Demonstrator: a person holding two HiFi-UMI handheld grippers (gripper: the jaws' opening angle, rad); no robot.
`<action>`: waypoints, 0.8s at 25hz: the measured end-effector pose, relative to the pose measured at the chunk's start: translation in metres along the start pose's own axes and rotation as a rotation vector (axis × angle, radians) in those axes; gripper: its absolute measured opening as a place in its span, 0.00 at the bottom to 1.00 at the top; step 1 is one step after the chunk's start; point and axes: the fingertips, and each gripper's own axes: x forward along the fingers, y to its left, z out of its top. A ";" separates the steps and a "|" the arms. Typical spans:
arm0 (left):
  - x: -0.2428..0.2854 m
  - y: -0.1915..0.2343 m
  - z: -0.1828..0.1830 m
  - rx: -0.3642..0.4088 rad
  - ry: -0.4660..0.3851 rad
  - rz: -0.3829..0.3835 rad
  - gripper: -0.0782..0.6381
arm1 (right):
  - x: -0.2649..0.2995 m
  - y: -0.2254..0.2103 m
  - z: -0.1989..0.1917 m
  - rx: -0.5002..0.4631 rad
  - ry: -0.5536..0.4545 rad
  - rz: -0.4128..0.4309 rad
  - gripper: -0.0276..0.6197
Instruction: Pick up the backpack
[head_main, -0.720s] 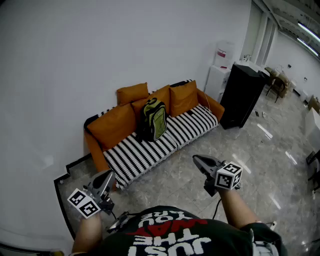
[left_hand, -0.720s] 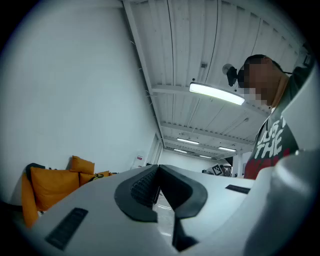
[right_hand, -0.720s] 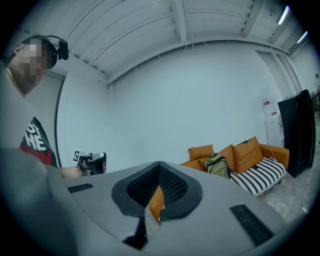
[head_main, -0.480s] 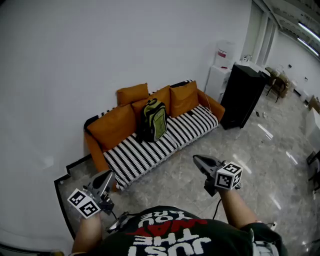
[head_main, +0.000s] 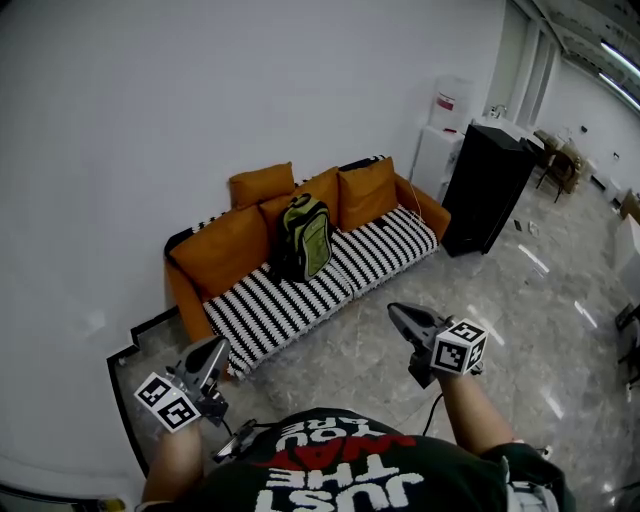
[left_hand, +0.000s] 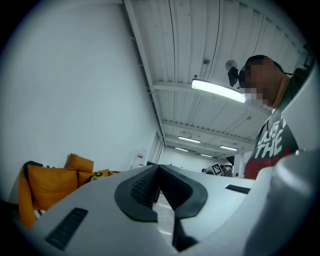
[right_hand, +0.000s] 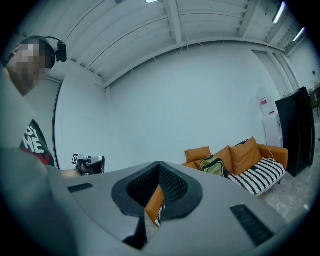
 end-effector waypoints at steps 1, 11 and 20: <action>0.005 -0.002 0.000 0.002 -0.004 0.000 0.13 | -0.002 -0.005 0.002 0.000 -0.001 0.006 0.08; 0.071 -0.032 -0.007 0.014 -0.013 0.028 0.13 | -0.044 -0.069 0.015 -0.009 -0.003 0.040 0.08; 0.117 -0.003 -0.018 -0.003 0.028 0.020 0.13 | -0.024 -0.116 0.002 0.015 0.028 0.032 0.08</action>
